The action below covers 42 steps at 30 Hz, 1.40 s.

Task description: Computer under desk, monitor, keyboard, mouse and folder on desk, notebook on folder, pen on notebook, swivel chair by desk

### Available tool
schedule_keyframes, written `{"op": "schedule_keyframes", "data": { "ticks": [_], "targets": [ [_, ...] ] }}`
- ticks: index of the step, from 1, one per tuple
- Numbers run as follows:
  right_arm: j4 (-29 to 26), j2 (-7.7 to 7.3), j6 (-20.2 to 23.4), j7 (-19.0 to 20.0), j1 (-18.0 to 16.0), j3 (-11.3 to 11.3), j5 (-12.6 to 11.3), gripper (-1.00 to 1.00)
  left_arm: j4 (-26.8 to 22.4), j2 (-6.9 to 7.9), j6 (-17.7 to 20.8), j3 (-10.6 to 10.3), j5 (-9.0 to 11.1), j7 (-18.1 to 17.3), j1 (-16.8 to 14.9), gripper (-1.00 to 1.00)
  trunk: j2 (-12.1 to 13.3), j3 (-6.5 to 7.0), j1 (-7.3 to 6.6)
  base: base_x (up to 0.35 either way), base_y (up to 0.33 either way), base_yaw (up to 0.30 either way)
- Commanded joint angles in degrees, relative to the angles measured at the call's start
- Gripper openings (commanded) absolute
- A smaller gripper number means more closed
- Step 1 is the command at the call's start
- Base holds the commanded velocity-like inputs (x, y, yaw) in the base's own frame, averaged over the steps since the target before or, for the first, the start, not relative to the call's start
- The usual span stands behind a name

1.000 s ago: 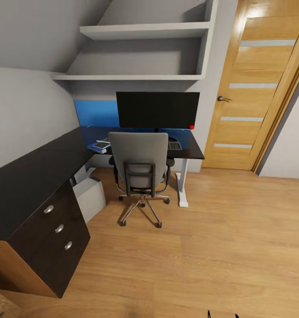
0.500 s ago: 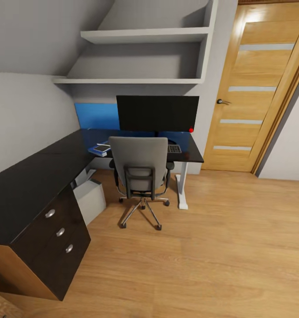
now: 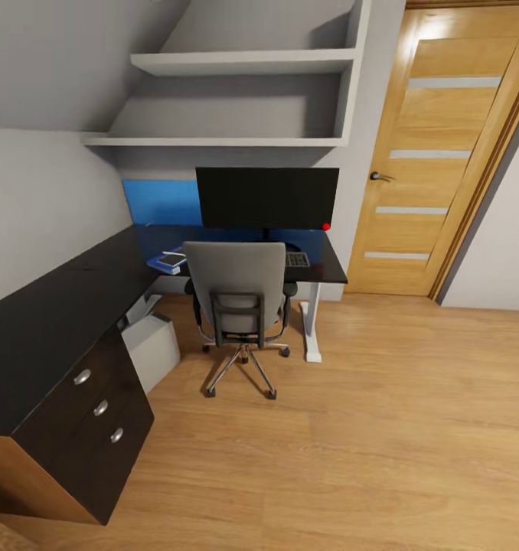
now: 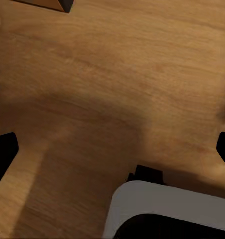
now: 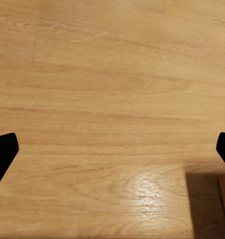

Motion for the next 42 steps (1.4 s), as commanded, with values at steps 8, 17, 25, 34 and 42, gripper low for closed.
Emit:
{"op": "schedule_keyframes", "data": {
  "ticks": [8, 17, 25, 34, 42],
  "targets": [
    [0.1, 0.21, 0.2, -0.3, 0.0, 0.5, -0.1, 1.00, -0.3, 0.23, 3.5, -1.1, -0.3, -1.6, 0.0, 1.00, 3.2, 1.38, -1.77, 0.000, 0.000, -0.001],
    [0.1, 0.19, 0.2, -0.3, 0.0, 0.5, -0.1, 1.00, -0.3, -1.55, 3.8, -0.9, -0.2, -1.5, 0.0, 1.00, 3.2, 1.38, -1.77, 0.000, 0.000, 0.000],
    [0.1, 0.22, 0.2, -0.3, 0.0, 0.5, -0.1, 1.00, -0.2, -1.76, 3.8, -0.6, -0.1, -1.4, 0.0, 1.00, 3.2, 1.38, -1.77, 0.000, 0.000, 0.000],
    [0.1, 0.21, 0.2, -0.3, 0.0, 0.5, -0.1, 1.00, -0.2, -1.76, 3.8, -0.6, -0.1, -1.4, 0.0, 1.00, 3.2, 1.38, -1.77, 0.000, 0.000, 0.000],
    [0.1, 0.21, 0.2, -0.3, 0.0, 0.5, -0.1, 1.00, -0.2, -1.76, 3.8, -0.6, -0.1, -1.4, 0.0, 1.00, 3.2, 1.38, -1.77, 0.000, 0.000, 0.000]
  ]
}}
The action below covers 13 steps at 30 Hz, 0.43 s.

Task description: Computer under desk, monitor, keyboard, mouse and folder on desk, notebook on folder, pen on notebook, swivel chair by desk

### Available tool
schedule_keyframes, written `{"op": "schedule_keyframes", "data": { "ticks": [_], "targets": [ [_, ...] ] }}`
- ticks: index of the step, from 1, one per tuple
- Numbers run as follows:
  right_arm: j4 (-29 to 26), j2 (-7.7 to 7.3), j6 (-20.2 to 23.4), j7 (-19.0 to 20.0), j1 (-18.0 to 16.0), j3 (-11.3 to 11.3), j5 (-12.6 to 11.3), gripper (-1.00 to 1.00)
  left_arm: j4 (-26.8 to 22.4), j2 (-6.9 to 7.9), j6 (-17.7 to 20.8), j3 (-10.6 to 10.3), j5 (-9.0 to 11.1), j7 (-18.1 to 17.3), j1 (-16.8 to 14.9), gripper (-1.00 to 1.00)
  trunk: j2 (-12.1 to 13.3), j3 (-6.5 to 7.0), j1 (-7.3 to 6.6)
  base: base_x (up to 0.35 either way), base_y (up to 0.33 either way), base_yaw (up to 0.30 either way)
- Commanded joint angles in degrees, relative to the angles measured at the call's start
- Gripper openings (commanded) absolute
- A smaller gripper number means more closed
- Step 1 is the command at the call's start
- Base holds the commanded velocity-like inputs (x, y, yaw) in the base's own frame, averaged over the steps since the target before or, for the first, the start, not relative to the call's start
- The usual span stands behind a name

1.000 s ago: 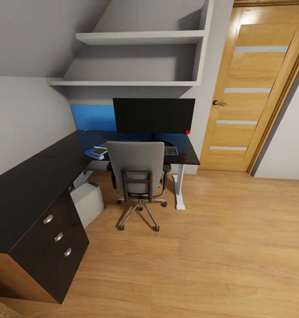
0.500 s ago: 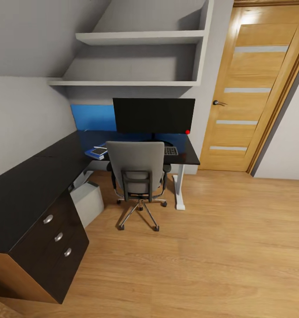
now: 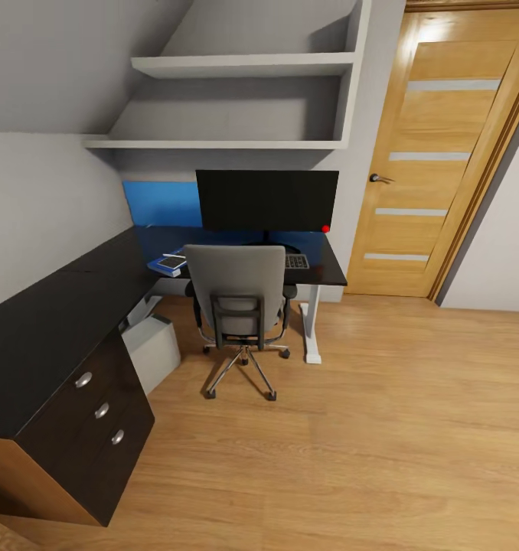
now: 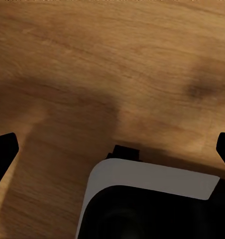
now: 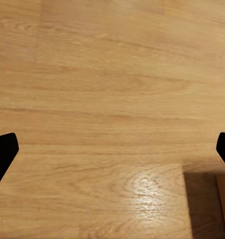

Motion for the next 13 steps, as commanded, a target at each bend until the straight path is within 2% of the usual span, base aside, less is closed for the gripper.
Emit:
{"op": "schedule_keyframes", "data": {
  "ticks": [1, 13],
  "targets": [
    [0.1, 0.02, -0.1, -0.3, 0.0, 0.5, -0.1, 1.00, 0.0, -0.01, -0.1, -0.5, 0.0, 0.5, 0.0, 1.00, 0.0, -0.05, 0.00, 0.000, 0.000, 0.000],
    [0.1, 0.04, -0.1, -0.4, 0.0, 0.5, -0.1, 1.00, 0.0, -0.01, -0.1, -0.5, 0.0, 0.5, 0.0, 1.00, 0.0, -0.05, 0.00, 0.000, 0.000, 0.000]
  ]
}}
